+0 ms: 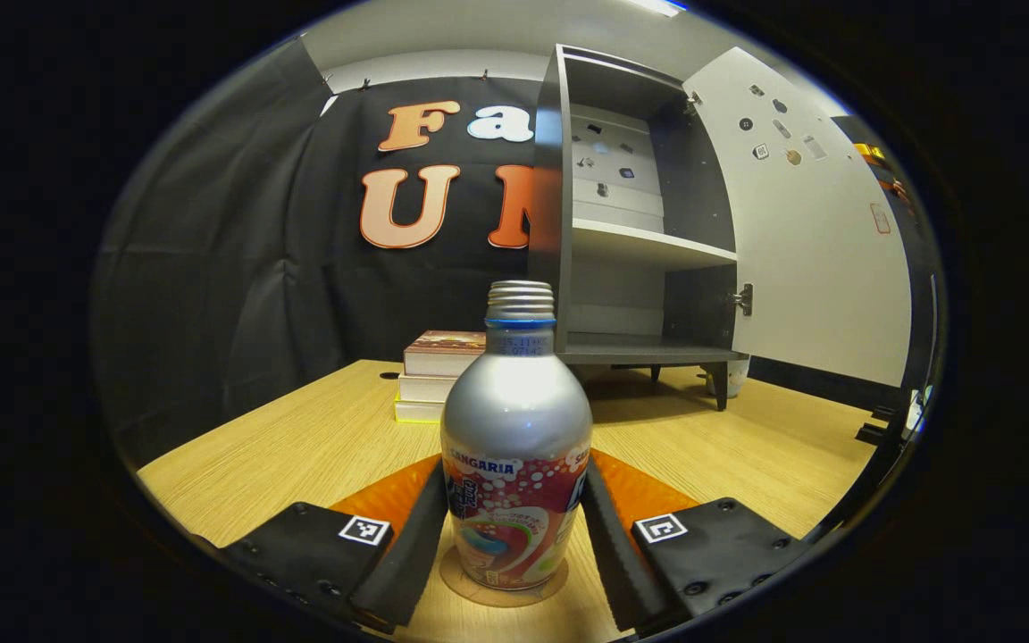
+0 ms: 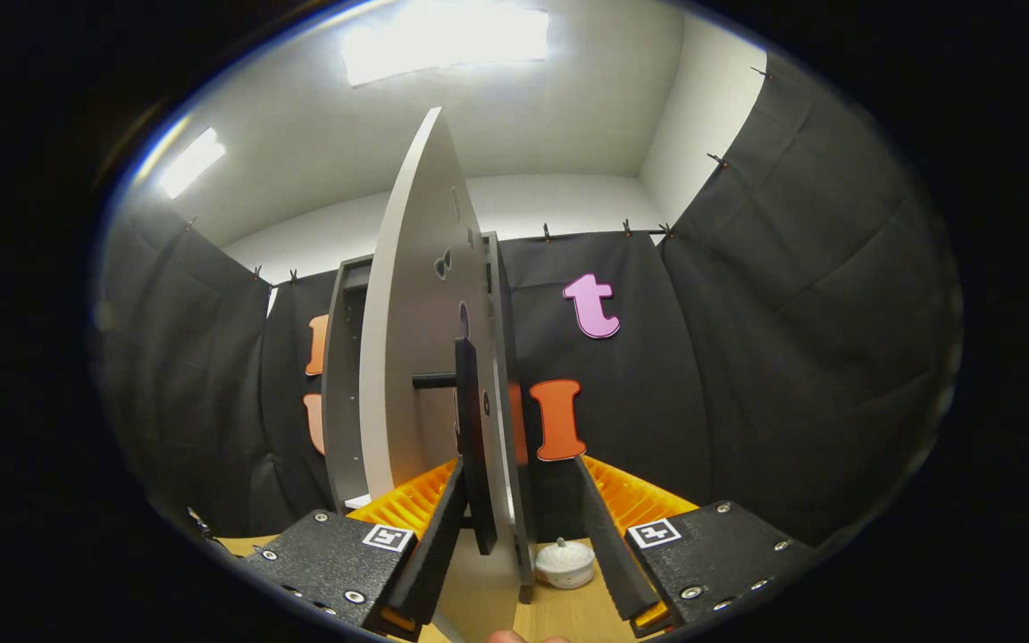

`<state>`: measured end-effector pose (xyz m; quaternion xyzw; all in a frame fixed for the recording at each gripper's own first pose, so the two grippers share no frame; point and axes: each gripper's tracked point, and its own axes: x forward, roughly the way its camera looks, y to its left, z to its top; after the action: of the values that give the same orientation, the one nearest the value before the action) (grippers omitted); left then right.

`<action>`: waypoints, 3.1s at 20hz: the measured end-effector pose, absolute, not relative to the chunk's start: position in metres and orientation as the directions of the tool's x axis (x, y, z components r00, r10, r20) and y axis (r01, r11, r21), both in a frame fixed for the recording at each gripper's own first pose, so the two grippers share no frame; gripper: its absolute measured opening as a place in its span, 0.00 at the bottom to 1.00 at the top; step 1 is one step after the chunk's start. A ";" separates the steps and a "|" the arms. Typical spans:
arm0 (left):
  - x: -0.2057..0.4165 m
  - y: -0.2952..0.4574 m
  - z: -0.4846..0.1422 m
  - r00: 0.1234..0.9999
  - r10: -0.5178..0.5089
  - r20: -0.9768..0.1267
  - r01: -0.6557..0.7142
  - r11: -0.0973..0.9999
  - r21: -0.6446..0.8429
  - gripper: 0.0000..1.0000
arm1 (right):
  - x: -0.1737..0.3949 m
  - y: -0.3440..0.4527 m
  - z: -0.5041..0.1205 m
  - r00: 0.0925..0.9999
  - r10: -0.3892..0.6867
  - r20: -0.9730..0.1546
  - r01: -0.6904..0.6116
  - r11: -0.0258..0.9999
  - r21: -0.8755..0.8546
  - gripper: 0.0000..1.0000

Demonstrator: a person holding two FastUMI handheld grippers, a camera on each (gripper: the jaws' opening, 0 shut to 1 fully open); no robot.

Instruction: Open the cabinet door with the right hand, grasp the bottle in the cabinet with the left hand and place it on the coaster, then close the cabinet door with the right hand.

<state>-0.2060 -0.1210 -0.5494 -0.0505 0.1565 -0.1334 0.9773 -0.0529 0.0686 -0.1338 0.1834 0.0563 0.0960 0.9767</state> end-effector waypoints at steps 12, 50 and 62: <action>-0.213 -0.113 -0.533 0.921 -0.239 -0.307 0.226 0.971 -0.079 0.91 | -0.053 0.069 -0.136 0.969 0.237 -0.072 -0.191 0.900 0.392 0.73; -0.076 -0.138 -0.316 0.944 -0.223 -0.242 0.184 0.968 -0.173 0.99 | -0.047 0.038 -0.130 0.946 0.298 -0.127 -0.221 0.879 0.422 0.76; -0.049 -0.153 -0.231 0.923 -0.337 -0.186 0.290 0.927 -0.237 0.91 | -0.057 0.076 -0.121 0.897 0.428 -0.113 -0.339 0.828 0.447 0.74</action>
<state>-0.0493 -0.1527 -0.2309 -0.1029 0.1124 -0.1607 0.9752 -0.0572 0.0756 -0.1208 0.2127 0.1045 0.2018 0.9503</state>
